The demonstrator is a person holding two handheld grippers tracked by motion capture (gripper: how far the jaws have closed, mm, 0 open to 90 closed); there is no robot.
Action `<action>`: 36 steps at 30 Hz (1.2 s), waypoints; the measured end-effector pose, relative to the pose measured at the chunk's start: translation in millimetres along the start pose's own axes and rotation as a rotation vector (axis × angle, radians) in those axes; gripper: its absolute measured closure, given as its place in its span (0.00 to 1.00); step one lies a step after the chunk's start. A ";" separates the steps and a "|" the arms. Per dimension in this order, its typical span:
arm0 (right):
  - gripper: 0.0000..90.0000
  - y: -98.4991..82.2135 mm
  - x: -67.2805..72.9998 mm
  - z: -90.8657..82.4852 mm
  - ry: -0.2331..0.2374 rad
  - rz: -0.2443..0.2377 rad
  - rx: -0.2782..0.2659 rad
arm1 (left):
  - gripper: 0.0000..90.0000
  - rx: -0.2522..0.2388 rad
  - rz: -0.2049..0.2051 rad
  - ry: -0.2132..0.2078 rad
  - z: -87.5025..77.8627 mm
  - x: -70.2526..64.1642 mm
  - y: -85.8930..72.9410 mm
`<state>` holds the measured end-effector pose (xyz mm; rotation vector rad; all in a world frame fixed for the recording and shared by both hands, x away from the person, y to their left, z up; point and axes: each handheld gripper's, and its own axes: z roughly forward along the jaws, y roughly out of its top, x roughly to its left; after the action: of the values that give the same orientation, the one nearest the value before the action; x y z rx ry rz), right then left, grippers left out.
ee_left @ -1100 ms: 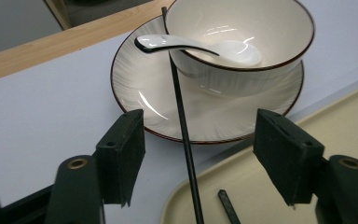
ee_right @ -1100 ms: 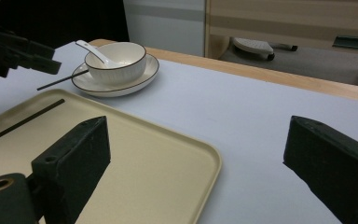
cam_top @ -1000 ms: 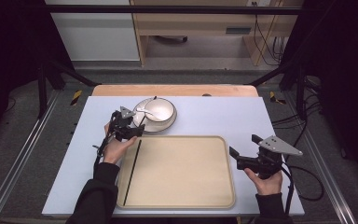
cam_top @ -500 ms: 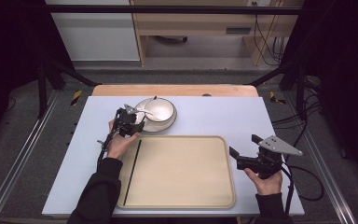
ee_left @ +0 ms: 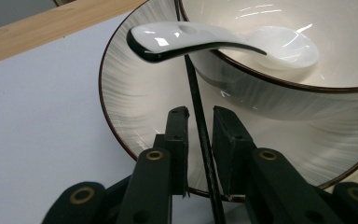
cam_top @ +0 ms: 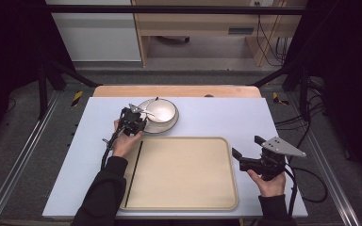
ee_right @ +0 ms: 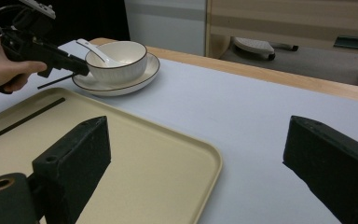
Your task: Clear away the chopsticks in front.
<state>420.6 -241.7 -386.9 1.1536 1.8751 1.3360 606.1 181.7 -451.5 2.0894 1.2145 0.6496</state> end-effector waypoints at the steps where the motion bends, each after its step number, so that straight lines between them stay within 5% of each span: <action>1: 0.08 -0.1 -0.2 0.0 0.000 -0.002 -0.001 | 0.86 -0.002 -0.010 0.002 1.3 0.6 -0.3; 18: 0.08 -0.2 0.6 0.3 -0.002 -0.003 0.001 | 0.95 -0.028 -0.110 0.010 -2.2 4.2 -3.2; 27: 0.08 -0.3 1.3 0.4 -0.002 0.000 0.003 | 0.95 -0.068 -0.167 0.026 -25.8 15.4 -12.6; 36: 0.09 -0.3 0.4 -1.0 -0.006 0.001 -0.001 | 0.95 -0.104 -0.180 0.076 -56.1 19.2 -27.1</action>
<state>419.5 -241.9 -386.8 1.1564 1.8704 1.3324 561.0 224.2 -431.0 1.8594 1.3633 0.6983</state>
